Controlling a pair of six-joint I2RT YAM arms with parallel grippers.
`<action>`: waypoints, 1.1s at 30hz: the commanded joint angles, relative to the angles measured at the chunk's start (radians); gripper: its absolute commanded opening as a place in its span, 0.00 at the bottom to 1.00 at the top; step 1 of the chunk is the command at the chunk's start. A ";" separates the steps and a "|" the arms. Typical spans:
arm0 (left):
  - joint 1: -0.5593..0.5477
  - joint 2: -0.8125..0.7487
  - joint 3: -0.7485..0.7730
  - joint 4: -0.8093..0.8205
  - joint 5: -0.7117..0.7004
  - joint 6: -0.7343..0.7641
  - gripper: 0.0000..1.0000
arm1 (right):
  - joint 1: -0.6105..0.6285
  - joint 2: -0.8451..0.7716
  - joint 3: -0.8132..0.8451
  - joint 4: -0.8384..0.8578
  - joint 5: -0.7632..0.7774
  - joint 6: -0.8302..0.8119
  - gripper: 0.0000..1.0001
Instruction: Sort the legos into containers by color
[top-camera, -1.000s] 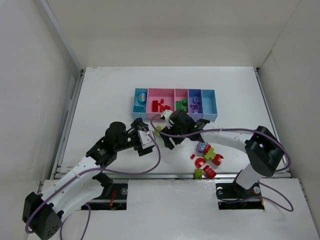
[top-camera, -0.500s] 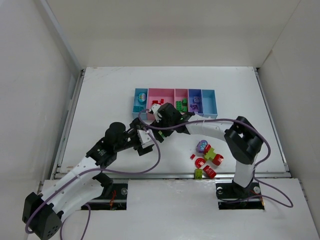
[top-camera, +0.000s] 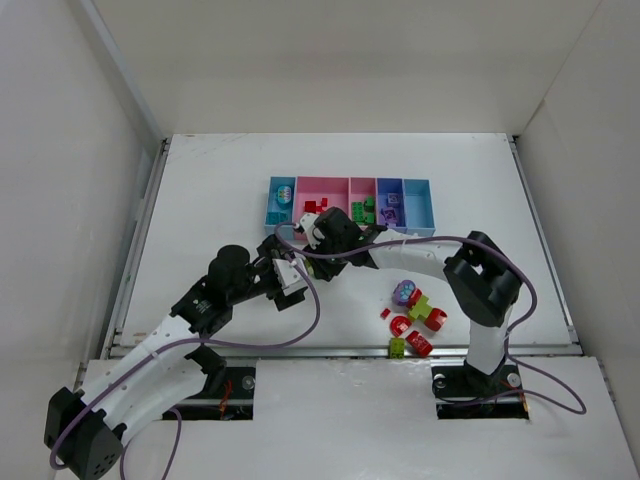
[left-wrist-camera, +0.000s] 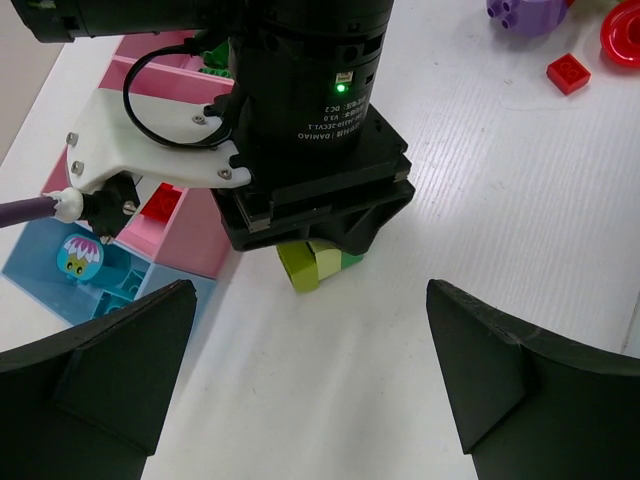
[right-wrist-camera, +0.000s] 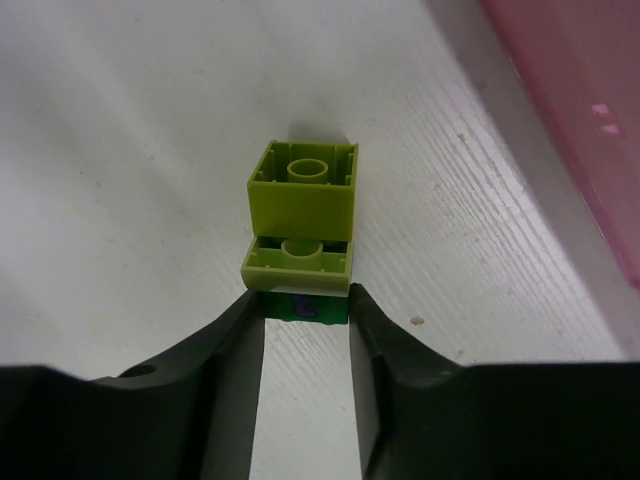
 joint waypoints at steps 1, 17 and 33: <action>-0.008 -0.019 -0.005 0.032 -0.004 -0.015 0.99 | 0.000 0.005 0.005 0.011 -0.044 -0.007 0.35; -0.008 0.027 0.034 0.002 0.048 0.078 0.88 | -0.082 -0.324 -0.150 0.023 -0.172 -0.141 0.00; -0.008 0.387 0.346 -0.158 0.261 0.333 0.96 | -0.031 -0.486 -0.209 -0.103 -0.229 -0.349 0.00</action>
